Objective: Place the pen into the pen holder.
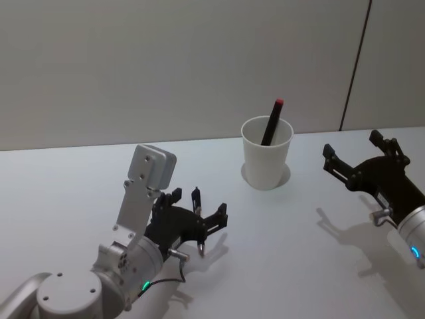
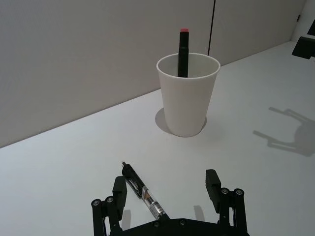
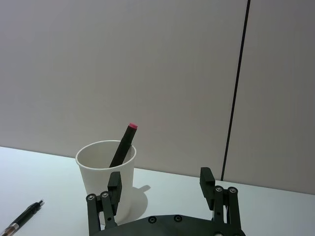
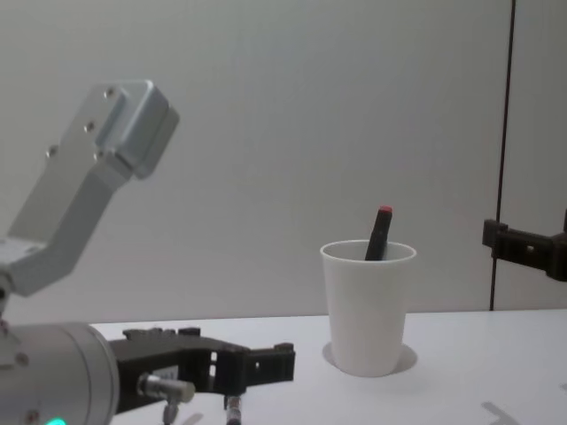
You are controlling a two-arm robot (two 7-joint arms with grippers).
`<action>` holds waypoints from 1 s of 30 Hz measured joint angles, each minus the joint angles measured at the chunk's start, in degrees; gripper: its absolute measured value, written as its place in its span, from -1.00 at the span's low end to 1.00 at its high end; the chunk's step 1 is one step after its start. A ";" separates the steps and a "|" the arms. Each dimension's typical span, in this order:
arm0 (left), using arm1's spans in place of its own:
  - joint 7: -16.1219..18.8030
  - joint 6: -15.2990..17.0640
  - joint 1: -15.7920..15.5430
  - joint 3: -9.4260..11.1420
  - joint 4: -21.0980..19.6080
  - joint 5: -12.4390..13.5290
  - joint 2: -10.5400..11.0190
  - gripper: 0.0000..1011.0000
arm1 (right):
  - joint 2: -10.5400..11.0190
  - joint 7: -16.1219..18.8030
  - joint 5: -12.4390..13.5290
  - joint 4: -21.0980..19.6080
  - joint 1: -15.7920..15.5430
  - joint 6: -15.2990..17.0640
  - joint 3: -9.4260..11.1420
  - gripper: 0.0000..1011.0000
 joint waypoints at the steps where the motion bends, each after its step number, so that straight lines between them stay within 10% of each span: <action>1: 0.17 0.12 0.01 0.03 0.05 -0.08 -0.09 0.98 | 0.00 0.00 0.00 0.00 0.00 0.00 0.00 0.98; 30: 7.90 4.45 -0.40 1.41 2.29 1.57 -5.70 0.98 | 0.00 0.00 0.00 0.00 0.00 0.00 0.00 0.98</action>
